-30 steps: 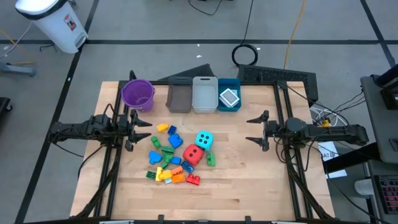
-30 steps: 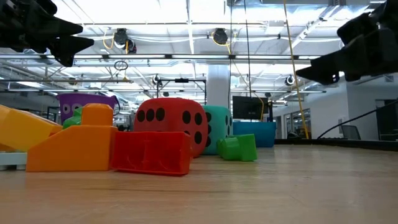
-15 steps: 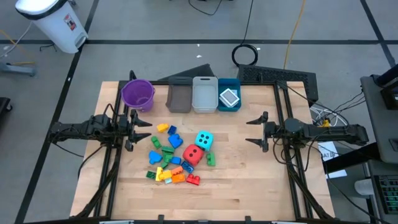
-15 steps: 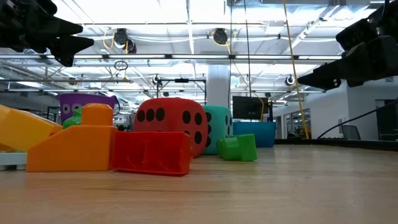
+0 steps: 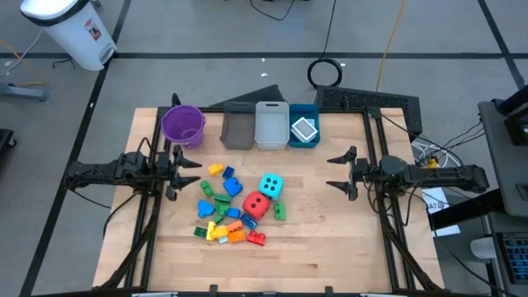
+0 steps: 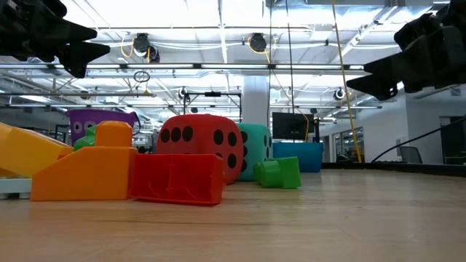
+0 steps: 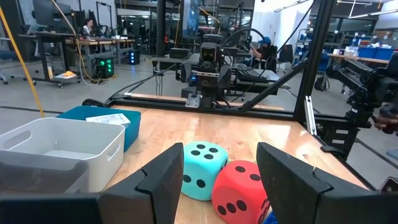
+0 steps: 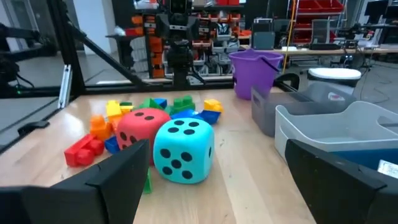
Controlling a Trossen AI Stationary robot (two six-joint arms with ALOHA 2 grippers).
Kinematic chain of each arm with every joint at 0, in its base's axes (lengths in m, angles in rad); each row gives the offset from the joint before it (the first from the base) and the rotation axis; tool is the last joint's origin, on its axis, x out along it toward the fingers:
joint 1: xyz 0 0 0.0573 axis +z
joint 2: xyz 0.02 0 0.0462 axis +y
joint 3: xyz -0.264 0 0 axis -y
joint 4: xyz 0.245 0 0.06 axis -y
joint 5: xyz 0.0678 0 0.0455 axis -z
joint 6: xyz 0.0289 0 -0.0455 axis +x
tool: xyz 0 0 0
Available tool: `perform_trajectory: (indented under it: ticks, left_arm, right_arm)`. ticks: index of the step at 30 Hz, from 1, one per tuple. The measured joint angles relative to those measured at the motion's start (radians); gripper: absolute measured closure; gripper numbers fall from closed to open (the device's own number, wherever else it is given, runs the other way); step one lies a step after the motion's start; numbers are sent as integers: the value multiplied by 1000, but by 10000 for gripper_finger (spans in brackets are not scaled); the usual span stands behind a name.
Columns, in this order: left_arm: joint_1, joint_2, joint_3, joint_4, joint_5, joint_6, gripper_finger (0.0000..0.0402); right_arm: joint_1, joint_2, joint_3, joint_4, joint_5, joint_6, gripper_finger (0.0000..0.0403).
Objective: Pick & Place Toys
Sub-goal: Put the blue dice into the gray bin
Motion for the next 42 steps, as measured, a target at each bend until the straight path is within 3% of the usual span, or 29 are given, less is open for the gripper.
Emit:
perform_trajectory:
  ticks: [13,31,36,42]
  left_arm:
    - [0,0,0,0,0,0,192]
    - [0,0,0,0,0,0,192]
    - [0,0,0,0,0,0,192]
    - [0,0,0,0,0,0,192]
  right_arm:
    - [0,0,0,220,0,268,57]
    - [0,20,0,242,56,287,57]
    - [28,128,0,415,26,319,57]
    - [169,391,58,588,81,154,57]
